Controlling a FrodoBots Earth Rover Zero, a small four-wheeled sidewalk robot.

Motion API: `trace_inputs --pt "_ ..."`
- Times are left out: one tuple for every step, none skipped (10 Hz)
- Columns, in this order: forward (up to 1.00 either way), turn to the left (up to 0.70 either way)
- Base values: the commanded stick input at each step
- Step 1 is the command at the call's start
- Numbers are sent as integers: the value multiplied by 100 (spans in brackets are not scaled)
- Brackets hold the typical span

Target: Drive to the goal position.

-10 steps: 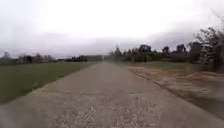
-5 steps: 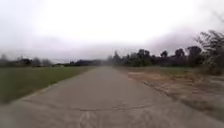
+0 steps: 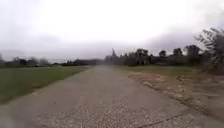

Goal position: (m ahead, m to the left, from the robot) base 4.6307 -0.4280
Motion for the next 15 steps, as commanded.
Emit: trace_inputs --pt "85 -2" --pt "85 -12" --pt "85 -22" --pt "85 -12" --pt "85 -1" --pt "85 0" --pt "85 0" --pt "85 0" --pt "85 0" --pt "85 0" --pt "85 0" --pt "85 0" --pt "85 0" --pt "85 0" --pt "85 0"
